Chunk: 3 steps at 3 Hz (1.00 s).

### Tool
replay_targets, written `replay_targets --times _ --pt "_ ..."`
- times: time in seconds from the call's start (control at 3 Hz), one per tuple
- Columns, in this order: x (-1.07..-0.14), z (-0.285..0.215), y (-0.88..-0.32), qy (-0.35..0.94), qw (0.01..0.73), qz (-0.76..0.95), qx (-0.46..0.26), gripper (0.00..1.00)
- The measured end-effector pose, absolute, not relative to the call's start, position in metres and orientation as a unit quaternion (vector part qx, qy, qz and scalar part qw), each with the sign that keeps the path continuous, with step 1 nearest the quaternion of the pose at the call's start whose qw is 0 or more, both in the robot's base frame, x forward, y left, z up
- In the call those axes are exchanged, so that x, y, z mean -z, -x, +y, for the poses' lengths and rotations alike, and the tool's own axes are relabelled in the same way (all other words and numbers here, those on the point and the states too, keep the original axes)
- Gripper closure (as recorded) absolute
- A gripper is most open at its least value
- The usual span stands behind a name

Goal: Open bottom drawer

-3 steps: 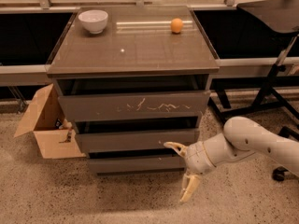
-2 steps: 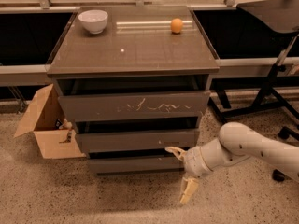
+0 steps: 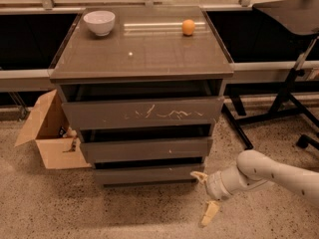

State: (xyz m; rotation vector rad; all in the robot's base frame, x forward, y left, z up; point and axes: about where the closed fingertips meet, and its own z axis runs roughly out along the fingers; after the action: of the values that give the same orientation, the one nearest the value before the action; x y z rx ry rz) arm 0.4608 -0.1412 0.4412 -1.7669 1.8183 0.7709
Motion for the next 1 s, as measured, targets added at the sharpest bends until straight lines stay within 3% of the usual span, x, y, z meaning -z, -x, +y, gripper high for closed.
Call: replay_targets --times 1.0 --pt "-0.394 -0.143 -0.488 0.651 0.239 0.657 -0.296 0.00"
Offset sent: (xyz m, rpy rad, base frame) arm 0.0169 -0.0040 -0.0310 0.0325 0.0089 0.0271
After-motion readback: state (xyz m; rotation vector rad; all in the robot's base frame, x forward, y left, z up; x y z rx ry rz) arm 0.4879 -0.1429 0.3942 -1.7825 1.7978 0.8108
